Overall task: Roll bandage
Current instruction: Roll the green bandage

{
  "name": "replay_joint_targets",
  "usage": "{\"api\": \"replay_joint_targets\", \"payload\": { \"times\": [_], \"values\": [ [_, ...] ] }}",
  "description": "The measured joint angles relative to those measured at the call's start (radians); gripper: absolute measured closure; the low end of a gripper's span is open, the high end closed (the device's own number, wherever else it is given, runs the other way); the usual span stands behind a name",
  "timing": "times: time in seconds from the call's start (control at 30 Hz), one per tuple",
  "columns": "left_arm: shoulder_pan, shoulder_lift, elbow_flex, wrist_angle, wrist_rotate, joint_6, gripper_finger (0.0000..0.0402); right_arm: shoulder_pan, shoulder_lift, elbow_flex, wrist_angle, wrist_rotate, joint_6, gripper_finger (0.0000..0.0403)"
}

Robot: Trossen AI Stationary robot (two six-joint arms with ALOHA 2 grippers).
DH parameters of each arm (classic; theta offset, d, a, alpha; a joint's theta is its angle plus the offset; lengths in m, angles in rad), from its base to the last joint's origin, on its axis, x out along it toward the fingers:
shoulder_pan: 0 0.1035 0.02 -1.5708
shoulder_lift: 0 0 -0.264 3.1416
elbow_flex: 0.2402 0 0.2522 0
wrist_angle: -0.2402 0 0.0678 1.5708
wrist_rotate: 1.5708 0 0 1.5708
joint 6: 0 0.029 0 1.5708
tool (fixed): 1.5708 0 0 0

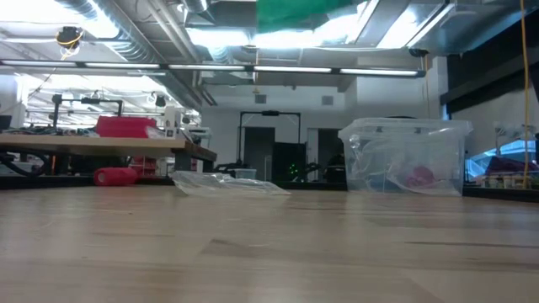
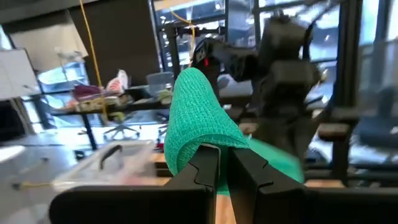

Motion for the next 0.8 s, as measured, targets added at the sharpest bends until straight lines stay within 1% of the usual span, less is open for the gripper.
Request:
{"api": "replay_joint_targets", "payload": {
  "times": [0.17, 0.3, 0.37, 0.63, 0.73, 0.8],
  "values": [
    [-0.001, 0.001, 0.000, -0.056, -0.065, 0.065, 0.0389, 0.000, 0.000, 0.000, 0.080, -0.134, 0.001, 0.0401],
    [0.015, 0.008, 0.000, -0.121, -0.072, 0.070, 0.0389, -0.001, 0.000, 0.000, 0.159, -0.217, -0.008, 0.0401],
    [0.024, 0.018, 0.000, -0.151, -0.073, 0.057, 0.0389, -0.001, 0.000, 0.011, 0.168, -0.246, -0.012, 0.0401],
    [0.044, 0.087, 0.000, -0.152, -0.082, 0.032, 0.0389, -0.003, 0.000, 0.082, 0.158, -0.256, -0.040, 0.0401],
    [0.044, 0.110, 0.001, -0.150, -0.083, -0.011, 0.0389, -0.003, 0.000, 0.113, 0.161, -0.234, -0.041, 0.0401],
    [0.044, 0.128, 0.001, -0.150, -0.083, -0.040, 0.0389, -0.007, 0.000, 0.131, 0.159, -0.197, -0.042, 0.0401]
  ]
}}
